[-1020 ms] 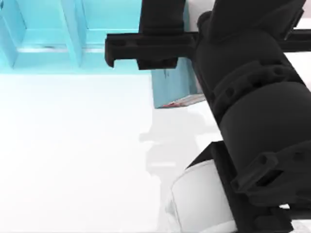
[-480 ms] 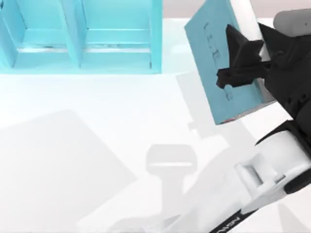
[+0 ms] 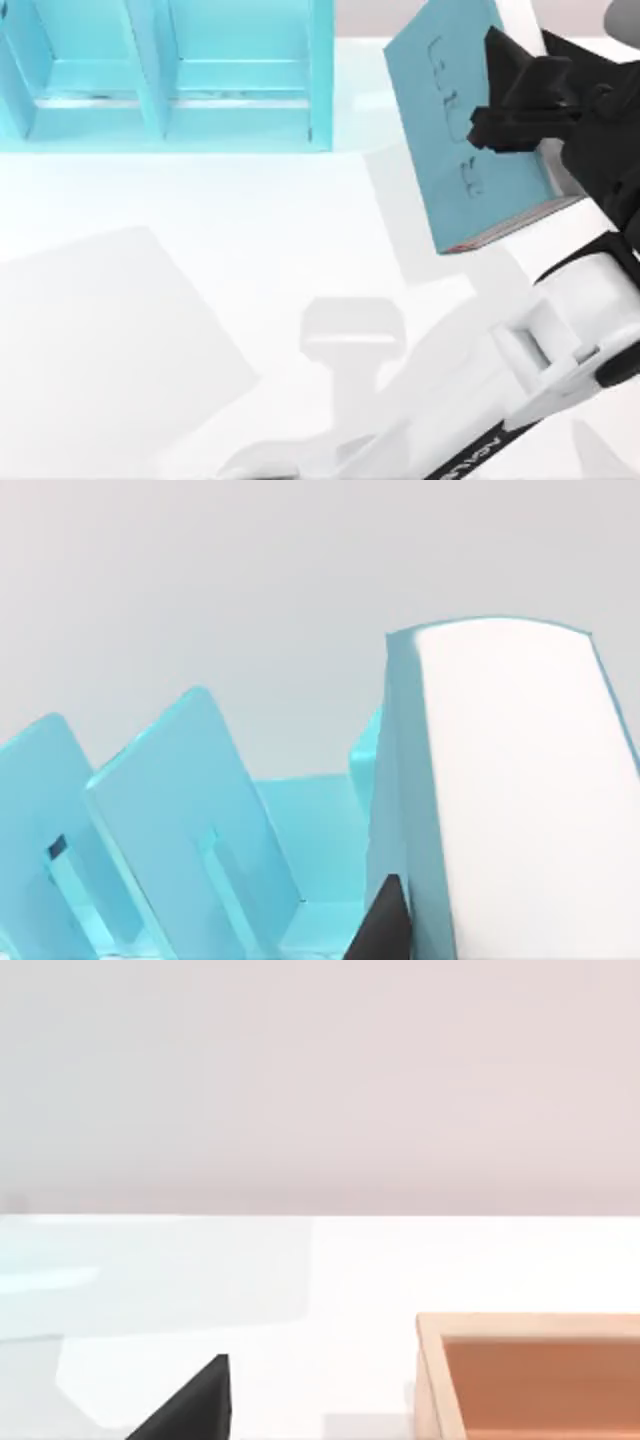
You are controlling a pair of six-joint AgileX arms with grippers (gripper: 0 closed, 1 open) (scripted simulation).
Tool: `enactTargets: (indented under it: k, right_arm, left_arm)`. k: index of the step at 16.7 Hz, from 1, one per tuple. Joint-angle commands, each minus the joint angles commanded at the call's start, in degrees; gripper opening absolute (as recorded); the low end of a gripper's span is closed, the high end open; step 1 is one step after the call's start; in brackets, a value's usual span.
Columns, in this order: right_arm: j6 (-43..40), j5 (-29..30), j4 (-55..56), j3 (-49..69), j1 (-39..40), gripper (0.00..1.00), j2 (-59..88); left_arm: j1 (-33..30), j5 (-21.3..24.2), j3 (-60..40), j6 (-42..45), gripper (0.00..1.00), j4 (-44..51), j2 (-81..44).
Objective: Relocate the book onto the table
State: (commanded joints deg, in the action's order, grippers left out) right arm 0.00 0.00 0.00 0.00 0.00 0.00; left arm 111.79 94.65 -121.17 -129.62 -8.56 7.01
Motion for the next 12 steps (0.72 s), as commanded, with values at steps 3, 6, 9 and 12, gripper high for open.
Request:
enactTargets:
  k: [3, 6, 9, 12]
  right_arm:
    - [0.00, 0.00, 0.00, 0.00, 0.00, 1.00, 0.00]
    - [0.00, 0.00, 0.00, 0.00, 0.00, 1.00, 0.00]
    - [0.00, 0.00, 0.00, 0.00, 0.00, 1.00, 0.00]
    - [0.00, 0.00, 0.00, 0.00, 0.00, 1.00, 0.00]
  left_arm:
    - [0.43, 2.17, 1.40, -1.31, 0.00, 9.05, 2.09]
    - [0.85, 5.11, 3.36, -2.67, 0.00, 23.37, 5.28]
    - [1.13, 8.30, 5.81, -3.63, 0.00, 42.66, 9.34]
    - [1.08, 11.29, 8.57, -3.99, 0.00, 63.15, 13.79]
